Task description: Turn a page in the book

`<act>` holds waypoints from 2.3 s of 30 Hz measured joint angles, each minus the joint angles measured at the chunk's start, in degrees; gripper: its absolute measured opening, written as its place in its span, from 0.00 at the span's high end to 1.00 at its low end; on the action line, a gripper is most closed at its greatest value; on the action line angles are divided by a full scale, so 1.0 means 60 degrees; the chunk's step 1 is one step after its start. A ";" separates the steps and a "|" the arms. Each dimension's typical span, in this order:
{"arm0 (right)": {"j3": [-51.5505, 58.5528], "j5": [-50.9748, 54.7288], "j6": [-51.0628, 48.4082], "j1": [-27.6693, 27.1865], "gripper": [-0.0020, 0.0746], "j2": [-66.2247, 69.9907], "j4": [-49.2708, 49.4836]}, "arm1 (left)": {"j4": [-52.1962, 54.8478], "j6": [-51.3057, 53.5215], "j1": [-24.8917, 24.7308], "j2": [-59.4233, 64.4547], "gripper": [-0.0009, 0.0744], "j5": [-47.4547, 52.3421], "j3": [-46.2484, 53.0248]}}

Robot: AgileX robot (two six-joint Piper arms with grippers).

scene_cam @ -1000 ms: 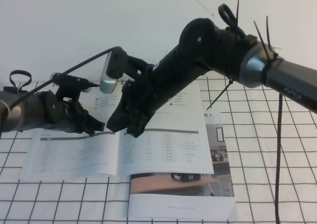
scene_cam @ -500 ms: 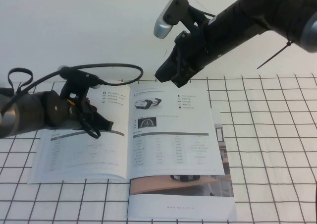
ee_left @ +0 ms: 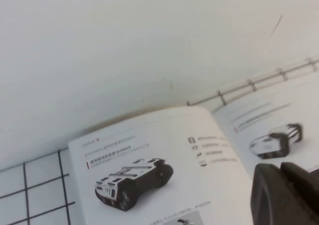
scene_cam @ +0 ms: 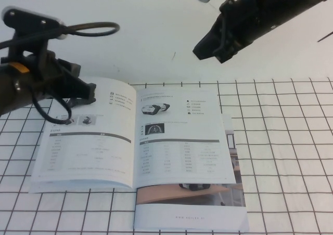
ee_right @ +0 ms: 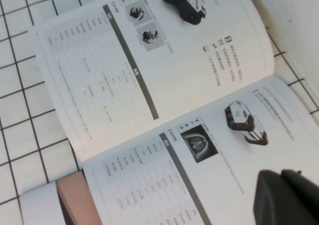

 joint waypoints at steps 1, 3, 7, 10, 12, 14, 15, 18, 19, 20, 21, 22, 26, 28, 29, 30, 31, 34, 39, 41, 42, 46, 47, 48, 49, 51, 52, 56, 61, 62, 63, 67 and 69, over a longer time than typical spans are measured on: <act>0.0145 0.0000 0.0063 -0.0070 0.98 -0.0222 -0.0007 | -0.0042 0.0000 0.0000 -0.0441 0.99 0.0102 0.0141; 0.0573 -0.0078 0.0126 -0.0155 0.98 -0.0707 -0.0022 | -0.0100 0.0000 0.0000 -0.1234 0.99 0.0366 0.0412; 0.2212 -0.0591 0.0170 -0.0199 0.98 -0.2102 -0.0044 | -0.0243 0.0000 0.0000 -0.2886 0.99 0.1329 0.0976; 0.3786 -0.1326 0.0221 -0.0199 0.98 -0.3527 -0.0044 | -0.0412 0.0000 0.0000 -0.3876 0.99 0.2689 0.1128; 0.4889 -0.1938 0.0320 -0.0199 0.98 -0.4482 -0.0044 | -0.0453 0.0000 0.0000 -0.4472 0.99 0.3619 0.1221; 0.6127 -0.2510 0.0383 -0.0215 0.98 -0.5612 -0.0044 | -0.0516 0.0000 0.0000 -0.5189 0.99 0.4499 0.1347; 0.6625 -0.2725 0.0384 -0.0215 0.98 -0.6089 -0.0044 | -0.0518 0.0000 0.0000 -0.5578 0.99 0.4860 0.1400; 0.8479 -0.3407 0.0398 -0.0215 0.98 -0.7879 -0.0044 | -0.0518 -0.0018 0.0000 -0.6764 0.99 0.5743 0.1555; 0.9078 -0.3640 0.0398 -0.0215 0.98 -0.8561 -0.0044 | -0.0518 -0.0078 0.0000 -0.7233 0.99 0.6045 0.1572; 0.9665 -0.3878 0.0398 -0.0215 0.98 -0.9262 -0.0044 | -0.0518 -0.0232 0.0000 -0.7675 0.99 0.6293 0.1629; 1.0125 -0.4121 0.0398 -0.0215 0.98 -0.9979 -0.0044 | -0.0518 -0.0466 0.0000 -0.8097 0.99 0.6515 0.1695; 1.0671 -0.4371 0.0398 -0.0215 0.98 -1.0707 -0.0044 | -0.0518 -0.0683 0.0000 -0.8424 0.99 0.6666 0.1756; 1.2481 -0.5435 0.0498 -0.0215 0.98 -1.3429 0.0161 | -0.0518 -0.1476 0.0000 -0.9826 0.99 0.7330 0.2235; 1.3155 -0.5845 0.0569 -0.0215 0.98 -1.4541 0.0213 | -0.0501 -0.1600 0.0000 -1.0365 0.99 0.7444 0.2563; 1.3413 -0.5930 0.0611 -0.0215 0.98 -1.5011 0.0240 | -0.0501 -0.1620 0.0000 -1.0572 0.99 0.7444 0.2731; 1.3623 -0.5950 0.0609 -0.0215 0.98 -1.5368 0.0265 | -0.0501 -0.1646 0.0000 -1.0717 0.99 0.7373 0.2885; 1.3770 -0.5950 0.0615 -0.0215 0.98 -1.5615 0.0265 | -0.0501 -0.1690 0.0000 -1.0786 0.99 0.7263 0.2993; 1.4201 -0.6014 0.0582 -0.0215 0.98 -1.5843 0.0108 | -0.0436 -0.1709 0.0000 -1.0826 0.99 0.6604 0.3360; 1.4917 -0.6426 0.0188 -0.0219 0.98 -1.5805 -0.0242 | -0.0121 -0.1773 0.0000 -1.0826 0.99 0.5565 0.4030; 1.4978 -0.6426 0.0145 -0.0219 0.98 -1.5800 -0.0266 | -0.0121 -0.1844 0.0000 -1.0826 0.99 0.5560 0.4089; 1.4974 -0.6426 0.0124 -0.0219 0.98 -1.5800 -0.0280 | -0.0136 -0.1872 0.0000 -1.0826 0.99 0.5620 0.4106; 1.4974 -0.6426 0.0089 -0.0219 0.98 -1.5800 -0.0301 | -0.0138 -0.1999 0.0000 -1.0826 0.99 0.5979 0.4106; 1.4974 -0.6409 0.0089 -0.0219 0.98 -1.5800 -0.0301 | -0.0138 -0.1999 0.0000 -1.0826 0.99 0.6074 0.4106; 1.4974 -0.6389 0.0089 -0.0219 0.98 -1.5800 -0.0301 | -0.0138 -0.1999 0.0000 -1.0826 0.99 0.6174 0.4106; 1.4974 -0.6389 0.0089 -0.0219 0.98 -1.5800 -0.0301 | -0.0138 -0.1999 0.0000 -1.0826 0.99 0.6225 0.4106; 1.4974 -0.6357 0.0089 -0.0219 0.98 -1.5800 -0.0301 | -0.0138 -0.1999 0.0000 -1.0826 0.99 0.6390 0.4106; 1.4974 -0.6357 0.0089 -0.0219 0.98 -1.5800 -0.0301 | -0.0138 -0.1999 0.0000 -1.0826 0.99 0.6439 0.4106; 1.4974 -0.6357 0.0089 -0.0219 0.98 -1.5800 -0.0301 | -0.0138 -0.1999 0.0000 -1.0826 0.99 0.6564 0.4106; 1.4974 -0.6357 0.0067 -0.0219 0.98 -1.5800 -0.0319 | -0.0138 -0.2014 0.0000 -1.0826 0.99 0.6587 0.4110; 1.4974 -0.6357 0.0067 -0.0219 0.98 -1.5800 -0.0319 | -0.0138 -0.2014 0.0000 -1.0826 0.99 0.6587 0.4110; 1.4974 -0.6357 0.0067 -0.0219 0.98 -1.5800 -0.0319 | -0.0138 -0.2014 0.0000 -1.0826 0.99 0.6525 0.4127; 1.4974 -0.6357 0.0067 -0.0219 0.98 -1.5800 -0.0319 | 0.0124 -0.2376 0.0065 -1.0879 0.99 0.5351 0.4617; 1.4974 -0.6357 0.0067 -0.0219 0.98 -1.5800 -0.0334 | 0.0408 -0.2957 0.0307 -1.1158 0.99 0.4175 0.5379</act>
